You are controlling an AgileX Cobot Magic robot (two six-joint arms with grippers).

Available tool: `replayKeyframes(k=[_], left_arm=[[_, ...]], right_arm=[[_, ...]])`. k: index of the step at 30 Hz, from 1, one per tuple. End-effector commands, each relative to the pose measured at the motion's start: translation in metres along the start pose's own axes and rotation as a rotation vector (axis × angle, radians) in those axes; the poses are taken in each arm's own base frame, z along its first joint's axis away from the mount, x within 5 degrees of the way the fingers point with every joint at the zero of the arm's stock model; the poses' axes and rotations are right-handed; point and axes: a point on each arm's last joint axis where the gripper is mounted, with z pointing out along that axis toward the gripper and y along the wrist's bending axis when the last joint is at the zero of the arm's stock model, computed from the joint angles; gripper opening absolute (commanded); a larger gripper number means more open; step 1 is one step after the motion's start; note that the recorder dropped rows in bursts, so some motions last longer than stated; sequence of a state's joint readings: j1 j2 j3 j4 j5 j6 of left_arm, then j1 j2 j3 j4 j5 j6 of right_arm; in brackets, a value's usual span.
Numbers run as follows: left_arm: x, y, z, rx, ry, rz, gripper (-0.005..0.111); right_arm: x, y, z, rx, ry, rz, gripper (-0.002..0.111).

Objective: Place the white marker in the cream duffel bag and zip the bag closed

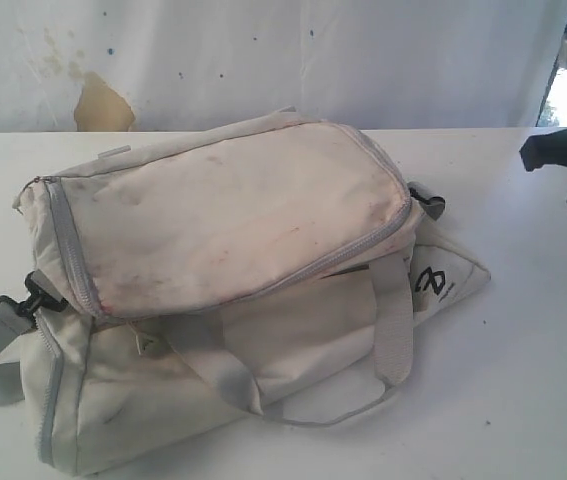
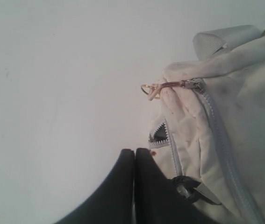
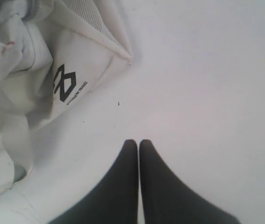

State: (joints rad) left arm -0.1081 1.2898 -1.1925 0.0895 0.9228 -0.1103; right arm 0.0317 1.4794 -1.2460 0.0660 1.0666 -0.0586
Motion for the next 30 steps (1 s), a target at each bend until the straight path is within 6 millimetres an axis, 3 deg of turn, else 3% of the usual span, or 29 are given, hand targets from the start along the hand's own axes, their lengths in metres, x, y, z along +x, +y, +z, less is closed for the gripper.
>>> replayKeyframes(k=[1, 9, 14, 23, 30], left_arm=[[0.004, 0.001, -0.031, 0.011, -0.077, -0.013, 0.0], [0.024, 0.008, -0.092, 0.01, -0.211, -0.016, 0.0], [0.049, 0.012, -0.137, 0.018, -0.346, -0.023, 0.0], [0.131, 0.026, -0.175, -0.052, -0.533, 0.001, 0.0], [0.2, 0.036, -0.198, -0.103, -0.755, -0.006, 0.0]], right_arm=[[0.01, 0.001, -0.031, 0.01, -0.08, -0.018, 0.0], [0.034, 0.005, -0.087, 0.015, -0.23, -0.027, 0.0], [0.058, 0.007, -0.121, 0.019, -0.35, -0.033, 0.0], [0.126, 0.01, -0.148, 0.045, -0.492, -0.072, 0.0], [0.197, 0.01, -0.174, 0.1, -0.697, -0.082, 0.0]])
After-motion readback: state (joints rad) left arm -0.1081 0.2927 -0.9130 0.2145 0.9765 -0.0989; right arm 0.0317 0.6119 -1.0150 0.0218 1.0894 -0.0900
